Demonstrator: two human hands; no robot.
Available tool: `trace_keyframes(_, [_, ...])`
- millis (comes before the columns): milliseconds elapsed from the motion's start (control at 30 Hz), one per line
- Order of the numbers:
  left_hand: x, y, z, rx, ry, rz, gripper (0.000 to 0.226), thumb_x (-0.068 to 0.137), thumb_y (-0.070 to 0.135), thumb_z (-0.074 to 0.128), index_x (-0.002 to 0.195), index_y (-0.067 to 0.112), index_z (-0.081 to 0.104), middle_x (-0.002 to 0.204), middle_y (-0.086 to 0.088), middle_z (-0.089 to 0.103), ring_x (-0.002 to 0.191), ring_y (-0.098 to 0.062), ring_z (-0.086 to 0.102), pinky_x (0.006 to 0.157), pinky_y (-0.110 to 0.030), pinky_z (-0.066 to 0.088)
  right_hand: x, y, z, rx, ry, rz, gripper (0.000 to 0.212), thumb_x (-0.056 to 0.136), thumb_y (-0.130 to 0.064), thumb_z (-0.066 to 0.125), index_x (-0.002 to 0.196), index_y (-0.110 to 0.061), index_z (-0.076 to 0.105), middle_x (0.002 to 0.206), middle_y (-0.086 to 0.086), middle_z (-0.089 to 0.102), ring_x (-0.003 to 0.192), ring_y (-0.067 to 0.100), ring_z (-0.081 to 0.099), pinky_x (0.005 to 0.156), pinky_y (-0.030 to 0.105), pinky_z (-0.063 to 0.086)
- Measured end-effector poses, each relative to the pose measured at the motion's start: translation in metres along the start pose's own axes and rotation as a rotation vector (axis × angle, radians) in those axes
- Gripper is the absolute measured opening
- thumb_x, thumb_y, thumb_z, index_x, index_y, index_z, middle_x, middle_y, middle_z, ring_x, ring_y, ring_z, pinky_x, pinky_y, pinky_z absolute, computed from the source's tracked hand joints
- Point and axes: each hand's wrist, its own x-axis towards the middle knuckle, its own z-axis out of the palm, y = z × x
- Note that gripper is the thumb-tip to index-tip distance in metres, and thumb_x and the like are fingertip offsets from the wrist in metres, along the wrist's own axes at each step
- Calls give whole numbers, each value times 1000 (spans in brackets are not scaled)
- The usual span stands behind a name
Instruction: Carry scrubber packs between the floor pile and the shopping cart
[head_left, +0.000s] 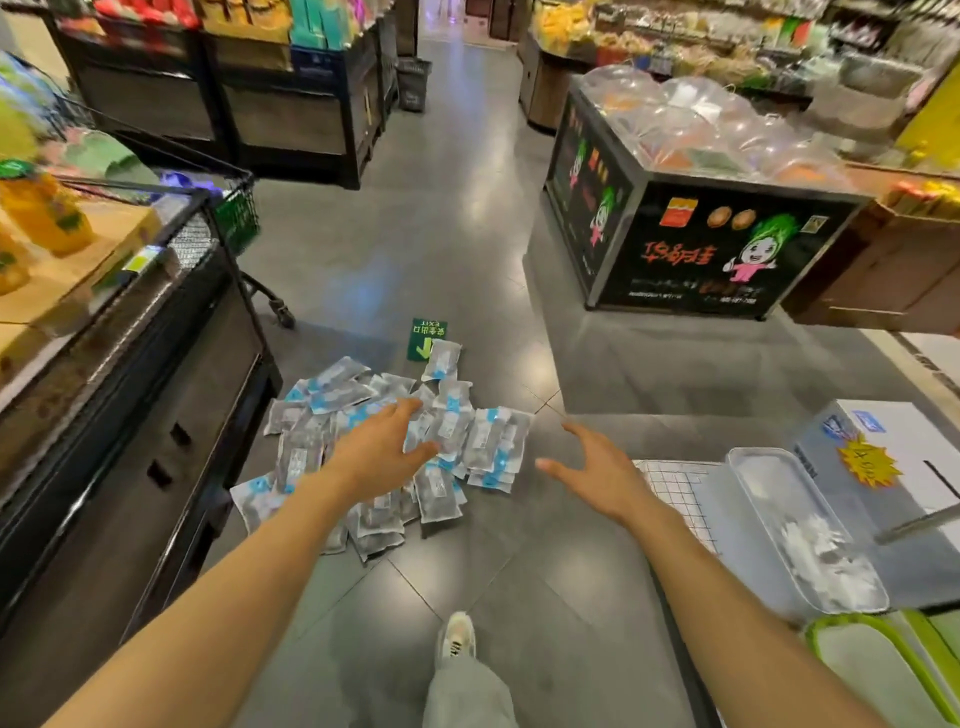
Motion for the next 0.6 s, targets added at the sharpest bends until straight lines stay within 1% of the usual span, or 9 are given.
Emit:
trace_keyframes(67, [44, -3, 0, -21, -11, -18, 72, 98, 58, 56, 157, 24, 32, 159, -2, 45, 124, -28, 61, 108, -44, 46, 46, 3, -5, 19, -3, 6, 79, 94, -55, 66, 158, -22, 33, 164, 1, 36, 149, 22, 36, 115, 38, 34])
trace_keyframes(133, [86, -3, -2, -30, -19, -39, 71, 98, 57, 56, 156, 24, 33, 158, -1, 46, 120, -28, 63, 107, -44, 48, 92, 3, -11, 36, -22, 17, 77, 94, -53, 66, 157, -22, 34, 163, 2, 38, 147, 23, 38, 114, 37, 35])
trace_keyframes(167, [105, -3, -4, -32, -22, -46, 71, 98, 57, 57, 156, 23, 33, 157, -1, 47, 123, -28, 62, 107, -44, 47, 114, 2, -14, 42, -31, 25, 75, 95, -52, 66, 156, -22, 36, 161, 2, 40, 146, 24, 41, 112, 37, 37])
trace_keyframes(233, [139, -5, -8, -33, -30, -61, 72, 98, 55, 58, 157, 21, 33, 158, -2, 47, 134, -27, 55, 110, -43, 45, 153, -2, -19, 65, -53, 37, 66, 96, -47, 66, 152, -22, 41, 156, 3, 46, 140, 26, 46, 108, 37, 39])
trace_keyframes(300, [171, -10, -15, -36, -44, -74, 71, 99, 52, 59, 157, 20, 33, 158, -3, 47, 139, -27, 50, 112, -43, 43, 191, -5, -23, 105, -69, 54, 65, 96, -45, 68, 150, -19, 43, 155, 7, 48, 138, 28, 48, 108, 38, 40])
trace_keyframes(367, [202, -16, -22, -50, -57, -85, 69, 100, 49, 59, 157, 19, 34, 159, -4, 46, 140, -26, 50, 111, -40, 41, 224, -9, -26, 125, -86, 88, 72, 94, -49, 69, 153, -20, 39, 157, 10, 45, 140, 30, 47, 110, 40, 40])
trace_keyframes(467, [246, -29, -28, -67, -72, -93, 68, 100, 49, 58, 157, 18, 34, 159, -4, 46, 140, -25, 49, 111, -37, 40, 271, -13, -26, 152, -105, 142, 83, 90, -57, 69, 157, -23, 35, 160, 9, 42, 139, 30, 48, 112, 42, 42])
trace_keyframes(600, [309, -59, -18, -97, -114, -101, 68, 100, 50, 59, 155, 19, 36, 156, -3, 50, 137, -26, 52, 108, -40, 43, 331, -17, -16, 143, -116, 162, 76, 92, -52, 70, 155, -23, 38, 159, 4, 44, 142, 28, 46, 112, 43, 40])
